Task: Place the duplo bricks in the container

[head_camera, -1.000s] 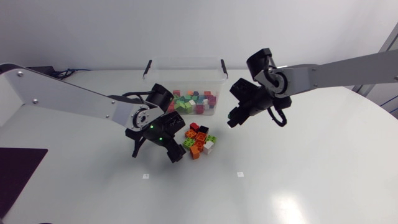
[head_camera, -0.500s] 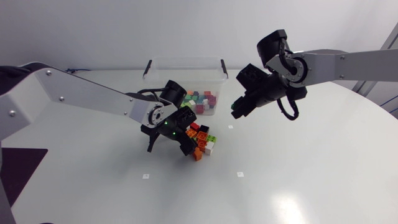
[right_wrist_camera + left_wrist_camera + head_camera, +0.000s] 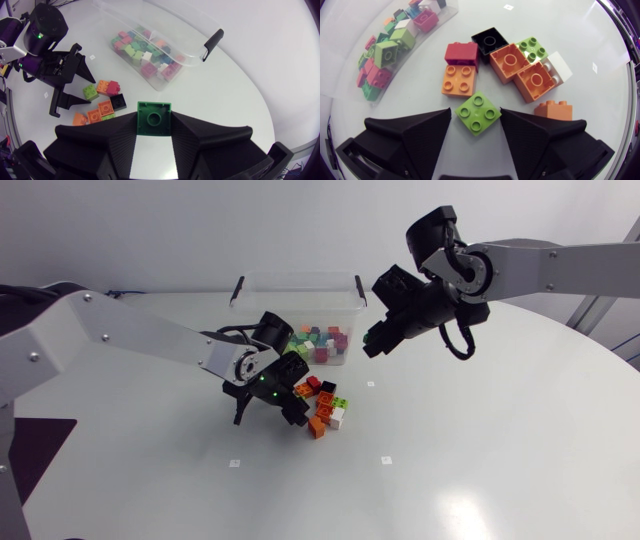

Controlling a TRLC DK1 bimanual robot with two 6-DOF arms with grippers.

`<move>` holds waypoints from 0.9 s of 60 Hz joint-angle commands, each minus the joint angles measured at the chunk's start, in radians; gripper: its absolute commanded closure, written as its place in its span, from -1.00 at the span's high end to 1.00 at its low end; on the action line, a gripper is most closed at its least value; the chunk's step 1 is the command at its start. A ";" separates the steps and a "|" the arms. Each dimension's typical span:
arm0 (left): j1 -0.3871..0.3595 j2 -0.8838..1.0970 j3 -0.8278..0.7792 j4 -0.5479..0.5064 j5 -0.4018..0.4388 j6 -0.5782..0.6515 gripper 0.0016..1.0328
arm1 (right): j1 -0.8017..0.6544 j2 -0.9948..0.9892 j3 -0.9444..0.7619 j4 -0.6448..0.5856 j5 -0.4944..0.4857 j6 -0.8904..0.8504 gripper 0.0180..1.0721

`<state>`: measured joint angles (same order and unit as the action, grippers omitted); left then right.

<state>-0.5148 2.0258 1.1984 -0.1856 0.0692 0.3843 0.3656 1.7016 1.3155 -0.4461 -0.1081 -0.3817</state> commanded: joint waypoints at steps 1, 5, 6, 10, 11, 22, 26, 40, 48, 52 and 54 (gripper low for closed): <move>0.019 -0.019 -0.049 0.002 0.000 -0.018 0.07 | 0.012 0.004 0.047 -0.008 -0.005 0.030 -0.46; 0.029 -0.042 -0.083 0.014 0.001 -0.016 -0.08 | 0.019 0.015 0.082 -0.009 -0.005 0.044 -0.46; 0.029 -0.047 -0.089 0.015 0.001 -0.016 -0.10 | 0.019 0.018 0.093 -0.009 -0.005 0.049 -0.46; 0.033 -0.075 -0.126 0.028 0.001 -0.015 -0.10 | 0.026 0.038 0.137 -0.014 -0.005 0.063 -0.46; 0.033 -0.078 -0.131 0.029 0.001 -0.015 -0.10 | 0.027 0.043 0.143 -0.016 -0.005 0.066 -0.46; 0.047 -0.159 -0.186 0.038 0.003 -0.007 -0.18 | 0.045 0.102 0.246 -0.028 -0.002 0.096 -0.46; 0.047 -0.167 -0.181 0.044 0.015 -0.009 0.10 | 0.053 0.113 0.263 -0.036 -0.001 0.101 -0.46; 0.002 -0.061 -0.095 0.043 0.024 -0.071 0.73 | 0.058 0.113 0.301 -0.048 0.008 0.124 -0.46; -0.001 -0.022 -0.054 0.043 0.024 -0.113 0.72 | 0.056 0.127 0.341 -0.049 0.013 0.142 -0.46; 0.006 0.008 -0.025 0.040 0.024 -0.148 0.64 | 0.053 0.150 0.383 -0.051 0.013 0.161 -0.46; 0.009 0.016 -0.020 0.040 0.024 -0.154 0.59 | 0.052 0.158 0.396 -0.052 0.013 0.165 -0.46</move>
<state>-0.5117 1.9999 1.1427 -0.1429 0.0956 0.2783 0.4191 1.8175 1.6684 -0.4881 -0.1032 -0.2527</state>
